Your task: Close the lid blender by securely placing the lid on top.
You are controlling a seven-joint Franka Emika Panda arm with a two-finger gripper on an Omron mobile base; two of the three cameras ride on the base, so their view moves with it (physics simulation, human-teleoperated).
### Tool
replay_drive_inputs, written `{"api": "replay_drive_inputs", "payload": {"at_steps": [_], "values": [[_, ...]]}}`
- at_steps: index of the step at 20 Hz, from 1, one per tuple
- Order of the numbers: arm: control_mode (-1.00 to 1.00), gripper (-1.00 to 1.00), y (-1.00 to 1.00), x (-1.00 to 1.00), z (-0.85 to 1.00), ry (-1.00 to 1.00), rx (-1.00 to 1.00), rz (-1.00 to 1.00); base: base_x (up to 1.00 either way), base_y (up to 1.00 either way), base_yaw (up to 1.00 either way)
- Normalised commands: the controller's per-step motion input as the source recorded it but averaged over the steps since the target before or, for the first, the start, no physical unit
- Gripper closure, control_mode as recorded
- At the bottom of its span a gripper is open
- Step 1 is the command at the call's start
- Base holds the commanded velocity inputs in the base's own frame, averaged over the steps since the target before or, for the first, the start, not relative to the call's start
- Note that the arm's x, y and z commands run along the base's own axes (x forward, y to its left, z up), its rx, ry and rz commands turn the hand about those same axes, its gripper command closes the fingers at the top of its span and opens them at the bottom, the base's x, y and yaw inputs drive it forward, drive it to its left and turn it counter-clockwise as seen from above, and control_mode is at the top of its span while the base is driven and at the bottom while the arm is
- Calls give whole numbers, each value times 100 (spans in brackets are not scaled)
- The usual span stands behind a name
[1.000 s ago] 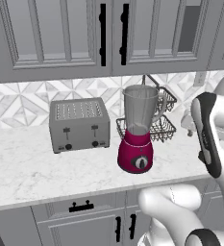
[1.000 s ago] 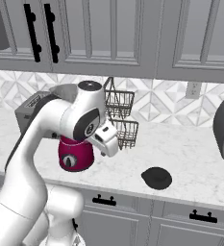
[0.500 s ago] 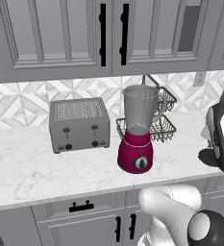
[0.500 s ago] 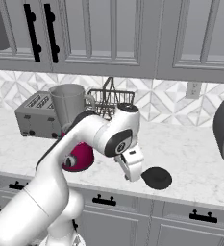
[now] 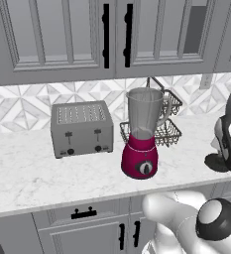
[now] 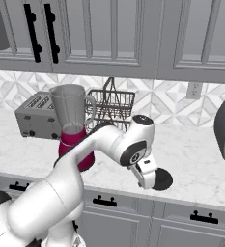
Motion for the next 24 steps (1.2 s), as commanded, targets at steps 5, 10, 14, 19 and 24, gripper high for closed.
{"api": "replay_drive_inputs", "payload": {"at_steps": [5, 10, 14, 19, 24], "values": [[-100, -100, -16, 46, -16, 0, 0, 11, 0, 0, 0], [-100, -100, -30, 44, -14, 0, 1, 13, 0, 0, 0], [-100, -100, -22, 32, -34, 0, 0, 11, 0, 0, 0], [-100, -100, -15, 19, -40, 0, 2, 12, 0, 0, 0], [-100, -100, -13, 15, -29, 0, 3, 10, 0, 0, 0]]}}
